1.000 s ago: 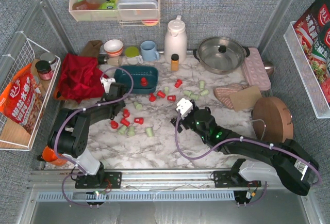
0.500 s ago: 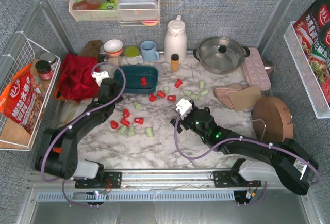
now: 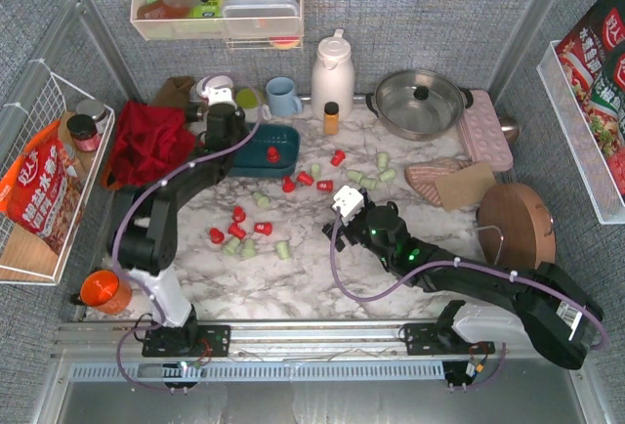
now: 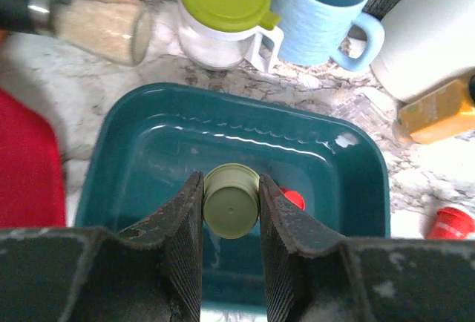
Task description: Mix the coffee capsules in the storage basket
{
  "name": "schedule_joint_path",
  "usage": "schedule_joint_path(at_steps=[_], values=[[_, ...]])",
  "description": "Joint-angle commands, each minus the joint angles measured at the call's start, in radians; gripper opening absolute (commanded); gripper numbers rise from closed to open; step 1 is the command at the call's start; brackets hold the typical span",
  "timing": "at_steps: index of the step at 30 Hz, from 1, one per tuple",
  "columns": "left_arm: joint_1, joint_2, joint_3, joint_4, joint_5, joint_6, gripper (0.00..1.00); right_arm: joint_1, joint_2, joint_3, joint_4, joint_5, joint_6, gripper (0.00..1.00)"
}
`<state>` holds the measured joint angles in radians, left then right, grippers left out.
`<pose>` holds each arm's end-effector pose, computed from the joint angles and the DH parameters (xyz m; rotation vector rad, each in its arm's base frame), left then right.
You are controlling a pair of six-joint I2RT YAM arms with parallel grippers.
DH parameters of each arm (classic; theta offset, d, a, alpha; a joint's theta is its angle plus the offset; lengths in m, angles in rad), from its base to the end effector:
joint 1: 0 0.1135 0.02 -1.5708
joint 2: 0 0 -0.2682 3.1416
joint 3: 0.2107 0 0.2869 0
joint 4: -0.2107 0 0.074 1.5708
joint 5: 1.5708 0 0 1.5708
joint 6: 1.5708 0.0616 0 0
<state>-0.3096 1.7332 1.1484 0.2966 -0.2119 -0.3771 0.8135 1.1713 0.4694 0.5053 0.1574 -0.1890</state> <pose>0.4412 -0.1275 0.2352 -0.2099 1.8498 -0.2806 0.2137 0.2120 0.1989 -0.7508 1.6090 0.3136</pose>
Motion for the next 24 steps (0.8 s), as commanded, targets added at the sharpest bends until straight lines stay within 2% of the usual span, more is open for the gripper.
schedule_joint_path(at_steps=[1,5,7,9,11,13,18,20,24], values=[[0.001,0.164,0.157,-0.004,0.09,0.032,0.27,0.001,-0.006,0.004,0.004,0.013,-0.002,0.86],[0.001,0.321,0.27,-0.052,0.087,0.008,0.28,0.001,-0.007,0.005,0.004,0.011,-0.001,0.86],[0.001,0.356,0.289,-0.051,0.111,-0.015,0.32,0.001,-0.009,0.005,0.004,0.009,0.001,0.86],[0.001,0.365,0.281,-0.038,0.137,-0.038,0.41,0.001,-0.009,0.006,0.0,0.007,0.002,0.86],[0.001,0.349,0.252,-0.02,0.147,-0.056,0.55,0.001,-0.011,0.008,-0.002,0.007,0.003,0.86],[0.001,0.306,0.203,0.004,0.142,-0.064,0.63,0.001,-0.014,0.008,-0.004,0.004,0.006,0.86],[-0.007,0.07,-0.013,0.088,0.109,-0.046,0.67,0.001,-0.013,0.009,-0.005,-0.003,0.011,0.86],[-0.009,-0.016,-0.069,0.021,0.079,-0.051,0.67,0.001,-0.016,0.009,-0.008,-0.008,0.012,0.86],[-0.018,-0.144,-0.168,-0.161,0.024,-0.067,0.59,0.001,-0.021,0.009,-0.009,-0.01,0.015,0.86]])
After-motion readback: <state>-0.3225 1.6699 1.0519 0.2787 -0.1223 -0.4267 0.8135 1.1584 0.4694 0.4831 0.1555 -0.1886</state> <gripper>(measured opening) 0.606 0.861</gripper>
